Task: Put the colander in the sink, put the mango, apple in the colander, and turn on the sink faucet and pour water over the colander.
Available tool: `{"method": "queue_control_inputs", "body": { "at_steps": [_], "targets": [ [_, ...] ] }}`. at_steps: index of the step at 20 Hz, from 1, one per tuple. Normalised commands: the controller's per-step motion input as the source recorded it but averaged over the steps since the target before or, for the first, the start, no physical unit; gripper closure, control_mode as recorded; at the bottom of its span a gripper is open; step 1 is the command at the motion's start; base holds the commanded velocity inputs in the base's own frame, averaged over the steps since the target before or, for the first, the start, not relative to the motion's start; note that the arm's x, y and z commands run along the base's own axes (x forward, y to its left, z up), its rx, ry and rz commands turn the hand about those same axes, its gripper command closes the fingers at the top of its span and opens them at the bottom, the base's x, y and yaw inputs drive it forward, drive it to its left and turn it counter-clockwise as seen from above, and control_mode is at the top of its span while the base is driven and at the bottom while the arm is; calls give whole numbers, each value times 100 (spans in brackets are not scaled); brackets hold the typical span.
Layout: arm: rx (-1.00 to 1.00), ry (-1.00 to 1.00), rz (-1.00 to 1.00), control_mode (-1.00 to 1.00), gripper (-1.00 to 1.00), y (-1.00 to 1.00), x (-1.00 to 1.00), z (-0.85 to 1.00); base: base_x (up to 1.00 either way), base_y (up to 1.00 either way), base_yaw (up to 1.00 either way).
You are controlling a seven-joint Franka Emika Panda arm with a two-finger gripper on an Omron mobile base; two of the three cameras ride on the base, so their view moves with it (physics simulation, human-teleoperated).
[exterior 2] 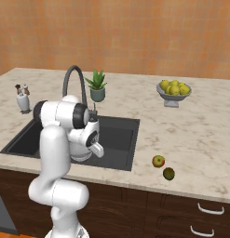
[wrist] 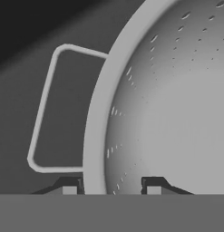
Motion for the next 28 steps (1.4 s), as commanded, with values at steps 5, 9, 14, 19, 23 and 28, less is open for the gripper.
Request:
{"method": "queue_control_inputs", "body": {
  "at_steps": [5, 9, 14, 19, 23, 28],
  "targets": [
    [0, 2, 6, -100, 100, 13, 9, -39, 0, 0, 0],
    [0, 6, 6, -100, 100, 6, 0, -37, 0, 0, 0],
    [0, 4, 3, -100, 100, 5, 32, -11, 0, 0, 0],
    [0, 1, 1, -100, 100, 15, 40, -4, 0, 0, 0],
    [0, 2, 2, -100, 100, 11, 6, 0, 0, 0, 0],
    [0, 0, 0, -100, -100, 0, 0, 0, 0, 0, 0]
  ]
}}
